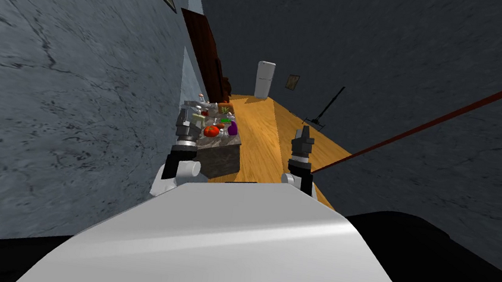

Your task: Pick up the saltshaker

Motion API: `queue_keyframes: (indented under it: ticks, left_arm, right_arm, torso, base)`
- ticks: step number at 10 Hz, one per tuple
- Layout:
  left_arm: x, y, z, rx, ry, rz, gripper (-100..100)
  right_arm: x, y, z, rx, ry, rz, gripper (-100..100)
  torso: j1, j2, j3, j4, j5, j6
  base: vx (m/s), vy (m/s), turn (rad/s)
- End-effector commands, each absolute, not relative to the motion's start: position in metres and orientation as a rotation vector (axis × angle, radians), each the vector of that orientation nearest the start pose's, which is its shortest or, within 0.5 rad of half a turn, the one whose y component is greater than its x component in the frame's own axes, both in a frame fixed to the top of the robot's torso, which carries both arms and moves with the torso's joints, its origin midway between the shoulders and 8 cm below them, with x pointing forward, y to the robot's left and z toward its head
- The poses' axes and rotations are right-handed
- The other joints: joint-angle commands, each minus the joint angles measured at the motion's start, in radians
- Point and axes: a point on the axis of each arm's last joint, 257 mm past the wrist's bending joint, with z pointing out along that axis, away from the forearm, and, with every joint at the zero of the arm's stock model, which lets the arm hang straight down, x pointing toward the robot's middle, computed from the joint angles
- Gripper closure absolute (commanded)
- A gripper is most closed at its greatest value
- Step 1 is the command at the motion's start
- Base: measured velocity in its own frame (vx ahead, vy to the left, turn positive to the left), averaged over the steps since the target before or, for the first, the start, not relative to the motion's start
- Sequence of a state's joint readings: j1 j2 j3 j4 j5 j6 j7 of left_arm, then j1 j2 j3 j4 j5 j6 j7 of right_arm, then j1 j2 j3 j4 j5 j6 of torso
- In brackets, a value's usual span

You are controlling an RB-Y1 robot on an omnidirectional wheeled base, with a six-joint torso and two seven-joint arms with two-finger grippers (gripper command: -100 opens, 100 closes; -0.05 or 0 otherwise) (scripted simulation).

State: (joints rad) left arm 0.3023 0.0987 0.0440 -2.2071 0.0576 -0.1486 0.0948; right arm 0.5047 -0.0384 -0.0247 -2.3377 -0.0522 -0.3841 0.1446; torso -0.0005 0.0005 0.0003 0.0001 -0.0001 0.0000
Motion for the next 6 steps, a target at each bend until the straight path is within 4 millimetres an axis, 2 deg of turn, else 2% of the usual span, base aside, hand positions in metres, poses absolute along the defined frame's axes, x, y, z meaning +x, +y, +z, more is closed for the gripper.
queue_keyframes:
  ticks: [1,2,3,6]
  left_arm:
    - [0.442,0.282,-0.017,-0.893,0.825,-1.370,-100]
    - [0.443,0.282,-0.018,-0.898,0.829,-1.368,-100]
    - [0.459,0.281,-0.026,-0.931,0.856,-1.367,-100]
    - [0.490,0.279,-0.048,-1.002,0.912,-1.360,-100]
  right_arm:
    - [0.349,-0.290,0.027,0.650,0.693,1.165,0]
    - [0.349,-0.290,0.027,0.650,0.693,1.165,0]
    - [0.349,-0.290,0.027,0.650,0.693,1.165,0]
    - [0.349,-0.290,0.027,0.650,0.693,1.165,0]
  torso:
    - [0.000,0.000,0.000,0.000,0.000,0.000]
    - [0.000,0.000,0.000,0.000,0.000,0.000]
    - [0.000,0.000,0.000,0.000,0.000,0.000]
    - [-0.001,-0.001,0.000,0.000,0.000,0.000]
  base:
    - [-0.014,-0.008,0.060]
    - [-0.013,-0.008,0.016]
    - [-0.012,-0.011,0.044]
    - [-0.007,-0.020,0.051]
